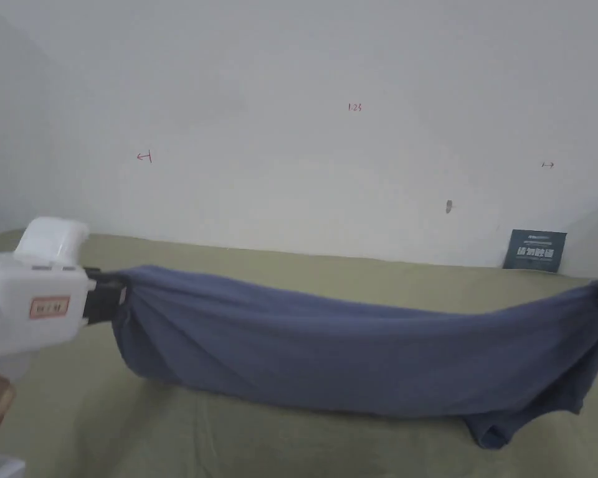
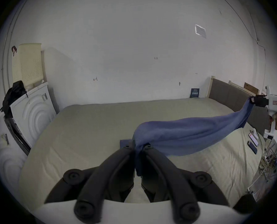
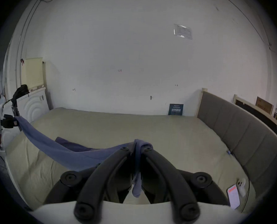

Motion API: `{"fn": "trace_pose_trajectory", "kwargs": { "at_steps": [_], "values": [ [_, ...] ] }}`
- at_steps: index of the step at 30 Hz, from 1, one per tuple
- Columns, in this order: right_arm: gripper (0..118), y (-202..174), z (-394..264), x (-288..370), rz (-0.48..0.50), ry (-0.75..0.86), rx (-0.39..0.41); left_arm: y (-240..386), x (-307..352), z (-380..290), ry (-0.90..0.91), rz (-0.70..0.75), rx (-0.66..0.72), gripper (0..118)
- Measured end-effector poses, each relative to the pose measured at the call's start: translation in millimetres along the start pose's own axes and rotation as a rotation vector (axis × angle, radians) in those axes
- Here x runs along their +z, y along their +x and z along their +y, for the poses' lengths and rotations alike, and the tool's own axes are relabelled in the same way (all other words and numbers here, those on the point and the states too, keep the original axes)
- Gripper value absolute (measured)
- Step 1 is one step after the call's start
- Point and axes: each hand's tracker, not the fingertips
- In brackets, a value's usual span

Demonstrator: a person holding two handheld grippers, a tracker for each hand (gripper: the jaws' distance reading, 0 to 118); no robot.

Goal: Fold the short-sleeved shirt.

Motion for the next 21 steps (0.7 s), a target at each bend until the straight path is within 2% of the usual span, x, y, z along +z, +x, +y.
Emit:
{"fn": "trace_pose_trajectory", "kwargs": {
  "at_steps": [2,12,19,21],
  "values": [
    [10,1.1,-14.7,17.5,0.010,-0.001,-0.027,-0.7,13.3,-18.6,0.000,-0.014,0.009,7],
    [10,0.1,-81.9,87.0,0.038,-0.032,-0.029,-3.6,54.1,-104.3,-0.021,-0.022,-0.019,7],
    [10,2.7,-144.3,90.6,0.053,-0.154,-0.070,-6.4,33.6,-140.9,-0.123,-0.045,-0.015,7],
    [10,1.7,-165.6,90.7,0.063,-0.189,-0.078,6.5,48.9,-168.2,-0.138,-0.046,-0.023,7]
  ]
}}
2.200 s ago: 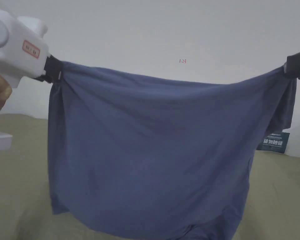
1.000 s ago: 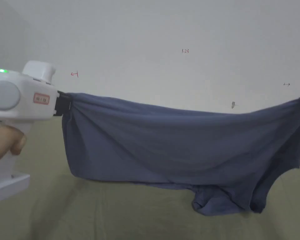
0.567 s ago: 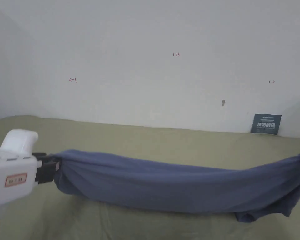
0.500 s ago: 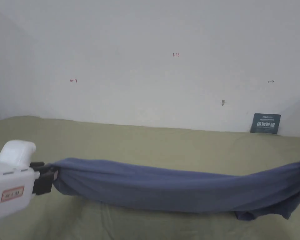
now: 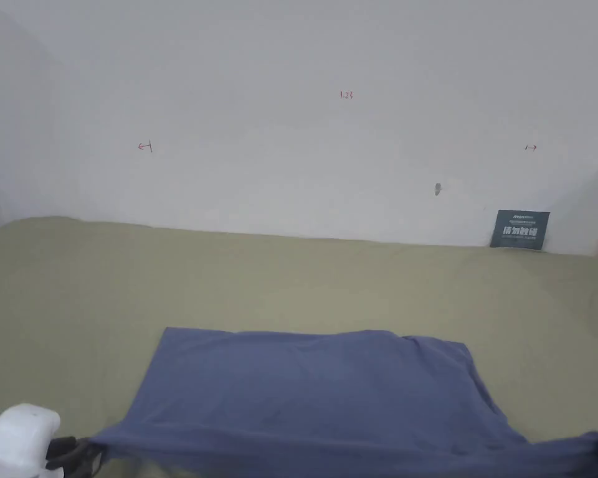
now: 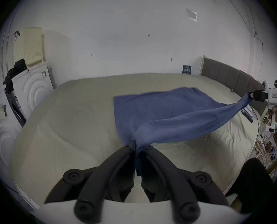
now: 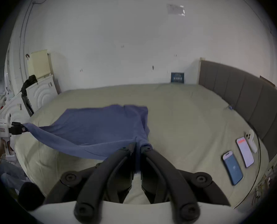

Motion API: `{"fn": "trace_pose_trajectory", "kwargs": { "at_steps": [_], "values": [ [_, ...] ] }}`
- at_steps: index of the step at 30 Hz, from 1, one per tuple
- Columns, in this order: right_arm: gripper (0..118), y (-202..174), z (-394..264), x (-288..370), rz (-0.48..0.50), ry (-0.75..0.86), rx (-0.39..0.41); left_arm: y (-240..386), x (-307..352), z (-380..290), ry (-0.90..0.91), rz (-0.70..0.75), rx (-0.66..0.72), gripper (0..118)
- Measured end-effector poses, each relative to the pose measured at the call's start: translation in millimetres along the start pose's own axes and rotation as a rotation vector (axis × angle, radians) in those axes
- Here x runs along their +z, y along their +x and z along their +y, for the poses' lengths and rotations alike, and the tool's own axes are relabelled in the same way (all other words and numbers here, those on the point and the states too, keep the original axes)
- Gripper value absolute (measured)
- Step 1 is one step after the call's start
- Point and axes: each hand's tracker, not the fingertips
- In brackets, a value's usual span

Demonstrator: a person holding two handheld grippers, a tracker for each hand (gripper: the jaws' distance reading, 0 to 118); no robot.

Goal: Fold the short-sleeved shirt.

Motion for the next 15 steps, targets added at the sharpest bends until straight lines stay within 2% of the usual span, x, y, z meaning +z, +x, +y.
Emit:
{"fn": "trace_pose_trajectory", "kwargs": {
  "at_steps": [9,15],
  "values": [
    [10,12.5,-61.9,1.0,0.000,-0.103,-0.053,14.3,11.5,-51.7,-0.070,-0.026,-0.001,7],
    [10,13.8,-77.9,0.1,-0.004,-0.164,-0.043,14.7,16.5,-74.1,-0.104,-0.023,-0.006,7]
  ]
}}
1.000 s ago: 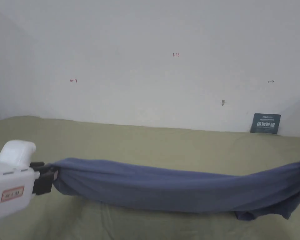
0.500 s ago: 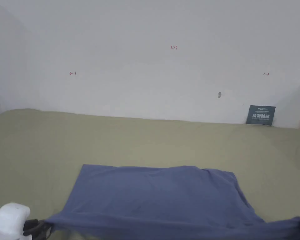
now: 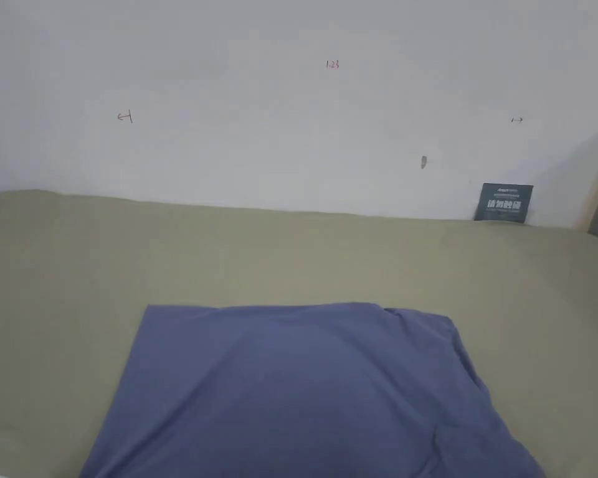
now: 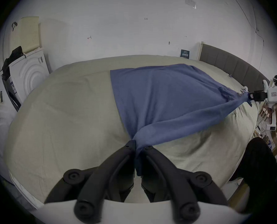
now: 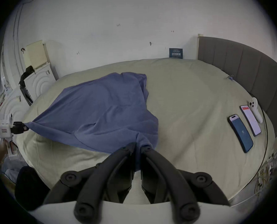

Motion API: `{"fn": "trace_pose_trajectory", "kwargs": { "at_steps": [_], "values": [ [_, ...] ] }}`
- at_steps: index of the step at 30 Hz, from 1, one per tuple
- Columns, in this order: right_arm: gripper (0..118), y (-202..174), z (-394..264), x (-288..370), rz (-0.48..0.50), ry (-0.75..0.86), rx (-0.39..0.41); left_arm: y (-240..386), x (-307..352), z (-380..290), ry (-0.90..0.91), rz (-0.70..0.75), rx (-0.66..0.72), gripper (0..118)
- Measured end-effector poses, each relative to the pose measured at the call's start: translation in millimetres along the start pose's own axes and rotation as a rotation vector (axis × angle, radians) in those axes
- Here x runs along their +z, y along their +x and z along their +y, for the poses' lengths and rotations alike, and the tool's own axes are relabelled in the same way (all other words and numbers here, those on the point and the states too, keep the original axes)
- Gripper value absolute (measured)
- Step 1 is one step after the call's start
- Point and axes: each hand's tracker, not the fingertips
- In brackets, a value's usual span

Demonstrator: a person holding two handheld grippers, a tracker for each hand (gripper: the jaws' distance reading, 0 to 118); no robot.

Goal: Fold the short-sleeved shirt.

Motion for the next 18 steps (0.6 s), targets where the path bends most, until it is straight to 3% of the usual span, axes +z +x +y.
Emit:
{"fn": "trace_pose_trajectory", "kwargs": {
  "at_steps": [6,7,9,10,11,12,18],
  "values": [
    [10,1.8,-12.3,-12.6,0.004,-0.103,-0.024,1.0,-6.2,-16.7,-0.055,0.003,0.015,9],
    [12,3.9,-12.4,-14.4,0.007,-0.143,-0.042,2.6,-4.7,-18.3,-0.071,0.008,0.019,15],
    [37,6.7,-10.7,-10.8,-0.013,-0.175,-0.066,0.3,2.9,-23.3,-0.094,0.002,0.060,46],
    [54,8.0,-9.5,-6.3,-0.016,-0.160,-0.064,-1.3,10.8,-24.7,-0.091,-0.021,0.107,60],
    [84,8.8,-7.9,0.0,-0.022,-0.147,-0.056,-2.9,21.6,-25.2,-0.077,-0.044,0.154,72],
    [96,7.8,-5.7,8.2,-0.023,-0.109,-0.041,-8.2,27.4,-24.4,-0.061,-0.061,0.197,75],
    [97,-10.7,8.9,30.5,-0.036,-0.004,-0.049,-4.1,64.2,-9.4,0.046,-0.007,0.328,77]
  ]
}}
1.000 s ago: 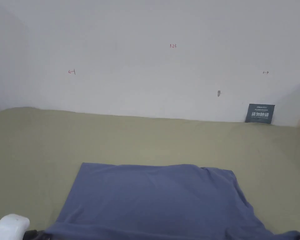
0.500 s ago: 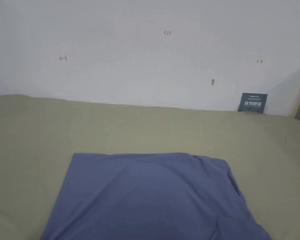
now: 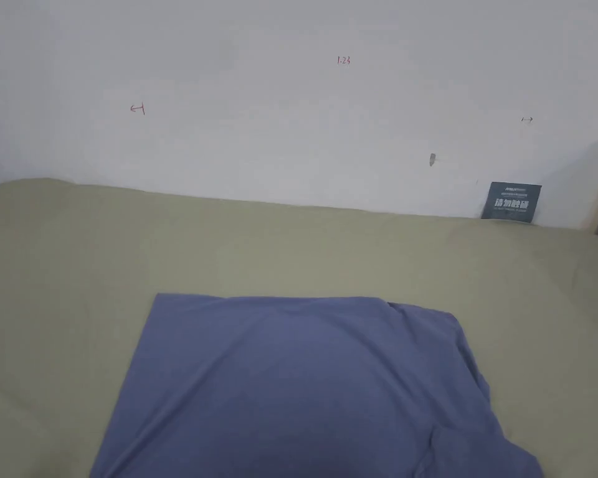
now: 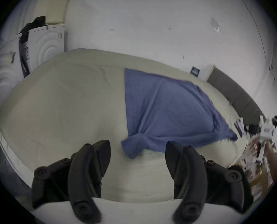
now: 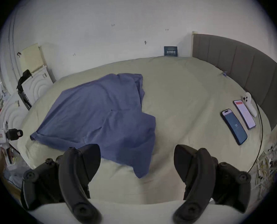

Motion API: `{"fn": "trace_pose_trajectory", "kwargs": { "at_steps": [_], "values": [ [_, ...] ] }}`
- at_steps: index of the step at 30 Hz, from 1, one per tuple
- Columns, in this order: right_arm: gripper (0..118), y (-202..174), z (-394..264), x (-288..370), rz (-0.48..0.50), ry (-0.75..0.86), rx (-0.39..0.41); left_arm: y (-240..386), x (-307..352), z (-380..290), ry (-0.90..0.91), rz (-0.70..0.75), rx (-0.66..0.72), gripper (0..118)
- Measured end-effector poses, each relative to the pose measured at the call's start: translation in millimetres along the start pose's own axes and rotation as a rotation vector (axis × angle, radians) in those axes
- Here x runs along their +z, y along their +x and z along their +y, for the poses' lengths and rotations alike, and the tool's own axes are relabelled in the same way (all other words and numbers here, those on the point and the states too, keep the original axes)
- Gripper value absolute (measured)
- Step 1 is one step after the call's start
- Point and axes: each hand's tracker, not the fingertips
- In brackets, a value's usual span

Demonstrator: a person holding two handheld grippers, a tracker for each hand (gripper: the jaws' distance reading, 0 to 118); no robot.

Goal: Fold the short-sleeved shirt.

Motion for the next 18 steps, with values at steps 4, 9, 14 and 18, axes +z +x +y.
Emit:
{"fn": "trace_pose_trajectory", "kwargs": {
  "at_steps": [4,9,14,18],
  "values": [
    [20,-12.3,1.0,-11.5,-0.022,-0.098,-0.018,11.5,-5.6,-2.6,-0.029,-0.004,0.060,11],
    [7,-20.9,-14.1,-23.5,-0.027,-0.132,0.017,10.8,-17.1,-13.8,-0.082,0.042,0.101,0],
    [7,-22.0,-23.6,-24.3,-0.038,-0.132,0.034,14.9,-21.5,-15.4,-0.113,0.092,0.058,0],
    [7,-22.6,-23.4,-25.6,-0.036,-0.135,0.037,14.7,-29.4,-10.8,-0.122,0.123,0.068,10]
  ]
}}
